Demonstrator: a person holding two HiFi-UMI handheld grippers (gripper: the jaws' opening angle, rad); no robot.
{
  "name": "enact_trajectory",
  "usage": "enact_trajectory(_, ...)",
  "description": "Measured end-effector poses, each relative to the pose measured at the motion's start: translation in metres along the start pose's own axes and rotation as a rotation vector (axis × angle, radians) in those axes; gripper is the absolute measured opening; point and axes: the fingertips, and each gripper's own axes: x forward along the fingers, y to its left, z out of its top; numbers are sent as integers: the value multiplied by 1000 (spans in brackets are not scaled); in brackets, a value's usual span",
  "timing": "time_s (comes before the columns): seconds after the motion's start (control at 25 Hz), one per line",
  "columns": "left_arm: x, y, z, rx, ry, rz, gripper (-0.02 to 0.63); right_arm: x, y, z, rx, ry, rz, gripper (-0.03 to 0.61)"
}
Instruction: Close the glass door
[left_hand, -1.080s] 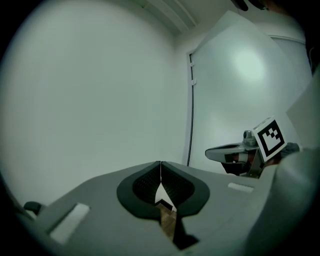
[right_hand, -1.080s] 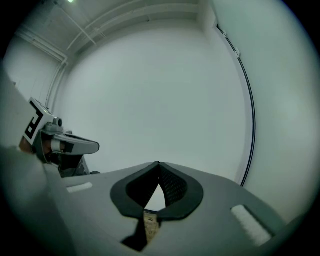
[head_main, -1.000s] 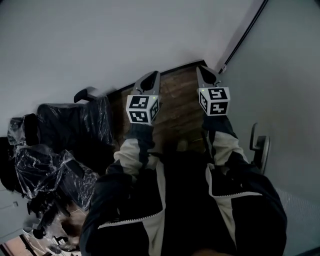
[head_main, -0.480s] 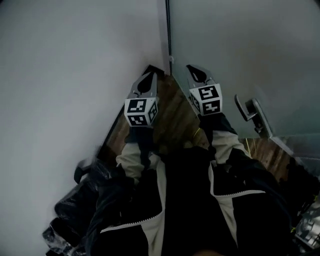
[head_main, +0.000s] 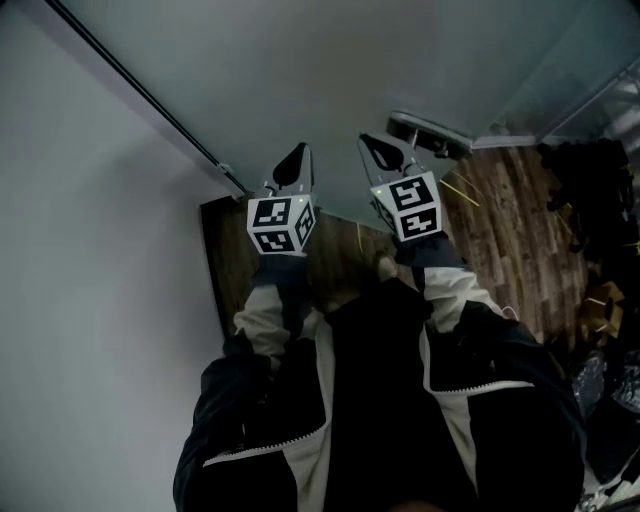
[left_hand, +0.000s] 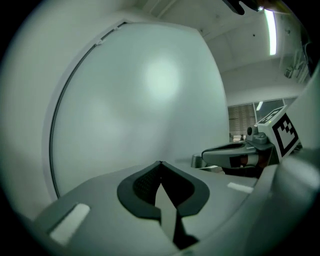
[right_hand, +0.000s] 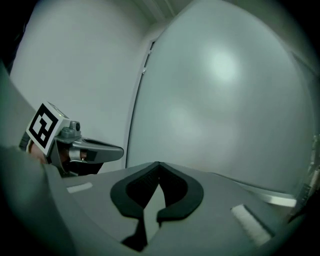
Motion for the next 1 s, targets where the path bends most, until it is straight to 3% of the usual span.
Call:
enact_trajectory(0.16, 38, -45, -16, -20, 17, -126, 2, -48, -67, -34, 14, 58, -183, 5)
enact_trajectory(0.36, 59, -74, -22, -20, 26, -191, 2, -68, -92, -56, -29, 114, -249, 5)
enact_trajectory(0.4, 62, -76, -21, -20, 26, -194, 2, -68, -93, -57, -81, 135, -246, 5)
enact_trajectory(0.48, 66, -78, -20, -19, 28, -193, 2, -66, -91, -63, -285, 216, -231, 12)
enact_trajectory(0.56, 70, -78, -21, -22, 29, -189, 2, -59, -86, -72, -553, 312, -212, 97)
enact_trajectory(0.6, 71, -77, -23, -26, 29, -187, 2, -55, -83, -75, -669, 345, -207, 105)
enact_trajectory(0.64, 72, -76, -24, -29, 30, -185, 2, -51, -81, -78, -761, 372, -204, 118)
enact_trajectory(0.68, 72, -76, -25, -31, 32, -185, 2, -47, -79, -81, -829, 396, -201, 188)
enact_trajectory(0.88, 69, -77, -28, -33, 39, -190, 2, -31, -70, -94, -984, 492, -176, 256)
enact_trajectory(0.96, 68, -72, -27, -35, 42, -190, 2, -25, -72, -91, -1043, 511, -201, 243)
enact_trajectory(1.0, 67, -71, -27, -36, 42, -188, 2, -23, -73, -90, -1062, 515, -209, 187)
